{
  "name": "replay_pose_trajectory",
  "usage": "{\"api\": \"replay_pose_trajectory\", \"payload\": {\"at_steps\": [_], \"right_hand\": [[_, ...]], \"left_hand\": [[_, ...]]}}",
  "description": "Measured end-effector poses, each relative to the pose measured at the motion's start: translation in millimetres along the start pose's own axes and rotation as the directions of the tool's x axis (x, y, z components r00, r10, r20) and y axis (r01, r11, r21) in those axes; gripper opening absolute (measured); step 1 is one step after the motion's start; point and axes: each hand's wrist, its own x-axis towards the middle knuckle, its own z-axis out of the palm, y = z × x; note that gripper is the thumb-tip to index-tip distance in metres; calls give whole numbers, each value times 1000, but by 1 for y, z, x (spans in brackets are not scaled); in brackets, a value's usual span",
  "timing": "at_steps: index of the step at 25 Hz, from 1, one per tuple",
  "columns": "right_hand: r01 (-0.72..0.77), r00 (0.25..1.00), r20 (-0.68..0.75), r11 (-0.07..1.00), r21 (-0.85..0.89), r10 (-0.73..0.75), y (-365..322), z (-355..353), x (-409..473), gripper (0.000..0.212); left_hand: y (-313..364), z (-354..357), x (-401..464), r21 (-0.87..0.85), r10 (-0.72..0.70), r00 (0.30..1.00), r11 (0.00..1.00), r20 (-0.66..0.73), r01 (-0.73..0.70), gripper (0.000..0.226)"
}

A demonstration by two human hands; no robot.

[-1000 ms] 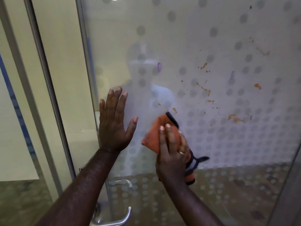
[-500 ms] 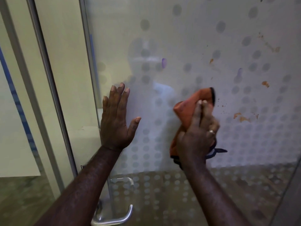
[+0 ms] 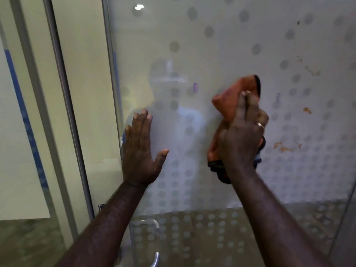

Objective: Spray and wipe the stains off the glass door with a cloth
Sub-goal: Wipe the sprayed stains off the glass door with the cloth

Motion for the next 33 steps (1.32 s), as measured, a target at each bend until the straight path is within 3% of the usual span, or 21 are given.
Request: {"api": "replay_pose_trajectory", "payload": {"at_steps": [3,7,11,13,15,17,19,21,23,25,27,31,33], "right_hand": [[-47,998,40,999,-7,47,4,1,-47,81],[194,973,111,979,66,-201,-43,9,-79,84],[379,920,76,923,69,-384,-72,5,-19,72],[311,949,56,950,5,-311,-62,0,23,65],[146,989,17,989,-35,-146,-35,-5,48,66],[-7,1000,5,999,-32,7,-13,-10,41,73],[-30,999,39,999,-21,31,-17,-8,10,77],[120,989,81,992,25,-121,-42,-5,-23,76],[346,933,76,936,70,-351,-72,2,-34,69],[464,881,62,883,74,-469,-91,1,-11,63],[421,904,65,907,26,-422,-87,-3,29,61],[106,994,-33,994,15,-105,-50,-7,54,59],[116,993,5,993,29,-116,-58,-3,24,66]], "left_hand": [[2,-1,0,-3,-3,1000,1000,0,3,75],[2,0,0,-15,-22,1000,1000,2,23,76],[5,-3,2,-8,-34,999,999,15,34,75],[7,-4,2,4,-32,999,999,21,32,75],[7,-6,2,11,-34,999,999,28,34,75],[10,-7,2,18,-37,999,999,35,36,76],[12,-7,2,24,-42,998,999,42,41,76],[14,-7,3,22,-51,998,999,45,50,78],[15,-8,3,17,-66,997,998,44,66,80],[14,-9,3,6,-79,996,997,38,79,82],[13,-9,3,0,-71,996,997,45,71,81],[10,-9,1,-20,-43,997,999,59,45,80],[10,-8,1,-37,-43,998,998,54,45,81]]}}
